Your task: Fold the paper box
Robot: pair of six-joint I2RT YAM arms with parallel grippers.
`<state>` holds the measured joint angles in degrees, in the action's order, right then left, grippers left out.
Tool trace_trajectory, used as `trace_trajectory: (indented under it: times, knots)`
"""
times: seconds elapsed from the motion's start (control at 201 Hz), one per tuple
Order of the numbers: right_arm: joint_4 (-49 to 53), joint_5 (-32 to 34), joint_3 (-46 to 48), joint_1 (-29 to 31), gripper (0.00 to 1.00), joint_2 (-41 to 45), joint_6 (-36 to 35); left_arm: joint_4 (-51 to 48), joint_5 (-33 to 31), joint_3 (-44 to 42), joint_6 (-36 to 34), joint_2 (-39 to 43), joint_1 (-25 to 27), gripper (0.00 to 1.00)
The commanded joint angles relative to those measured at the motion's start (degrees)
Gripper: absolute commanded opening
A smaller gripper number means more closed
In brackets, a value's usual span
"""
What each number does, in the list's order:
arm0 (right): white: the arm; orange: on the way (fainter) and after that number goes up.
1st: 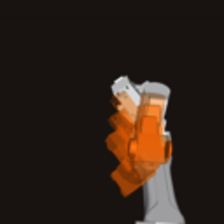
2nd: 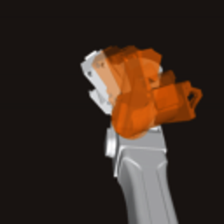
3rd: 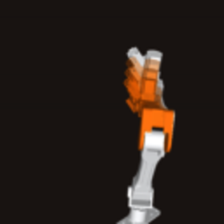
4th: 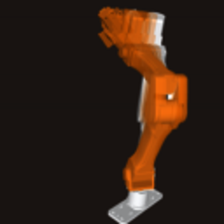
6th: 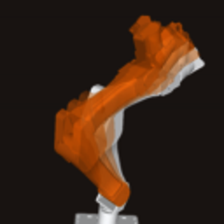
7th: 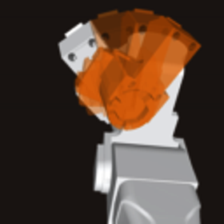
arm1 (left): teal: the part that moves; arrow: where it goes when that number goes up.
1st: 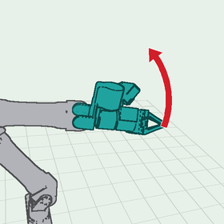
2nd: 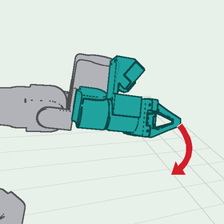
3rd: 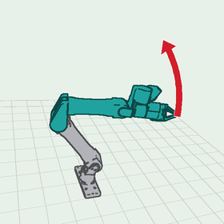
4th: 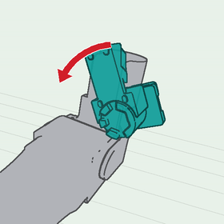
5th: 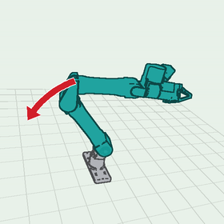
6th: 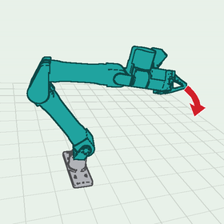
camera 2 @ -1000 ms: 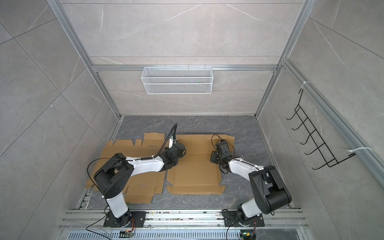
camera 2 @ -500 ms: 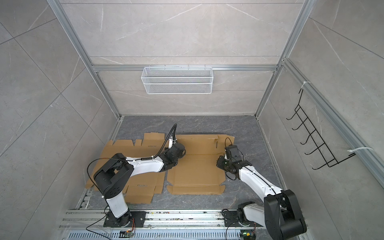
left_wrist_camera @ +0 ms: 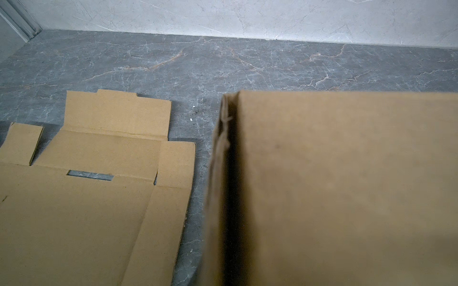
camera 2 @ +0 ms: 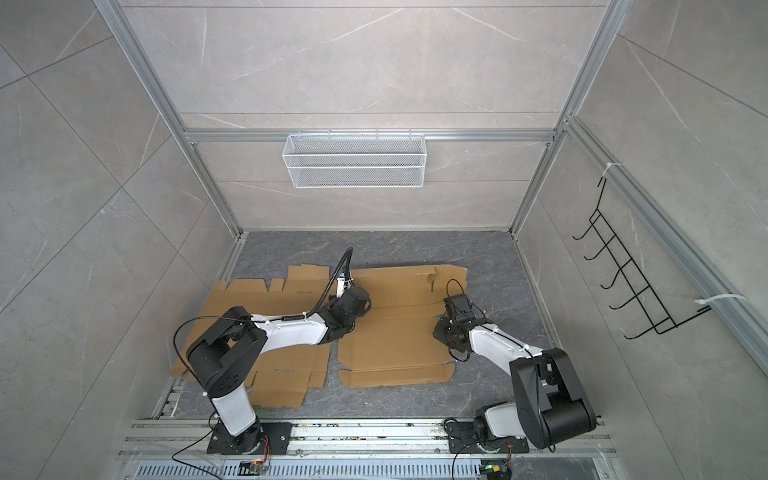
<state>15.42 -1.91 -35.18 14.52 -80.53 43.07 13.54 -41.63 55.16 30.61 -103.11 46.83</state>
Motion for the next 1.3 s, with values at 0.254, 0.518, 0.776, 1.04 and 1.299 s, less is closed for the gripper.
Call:
trace_trajectory:
  times: [0.254, 0.518, 0.776, 1.04, 1.299]
  knots:
    - [11.56, -4.29, -12.39, -8.56, 0.47, 12.53, -20.62, -2.93, 3.85, -1.93, -3.13, 1.16, -3.45, 0.0]
    - [8.73, -7.75, -22.44, -14.35, 0.65, 9.1, -42.42, 1.39, 7.71, -1.64, -9.14, 0.59, -4.72, 0.0]
    - [19.25, -9.88, -38.92, -13.45, 0.65, -3.56, -60.09, 1.09, 8.59, -0.49, -11.89, 0.1, -4.81, 0.0]
    - [33.33, -5.39, -49.3, -8.93, 0.64, -17.85, -70.81, -0.53, 8.75, 0.88, -13.08, -0.17, -4.8, 0.0]
    - [35.41, 0.33, -52.14, -7.38, 0.61, -23.31, -73.48, -0.86, 8.92, 1.14, -14.19, -0.07, -4.81, 0.0]
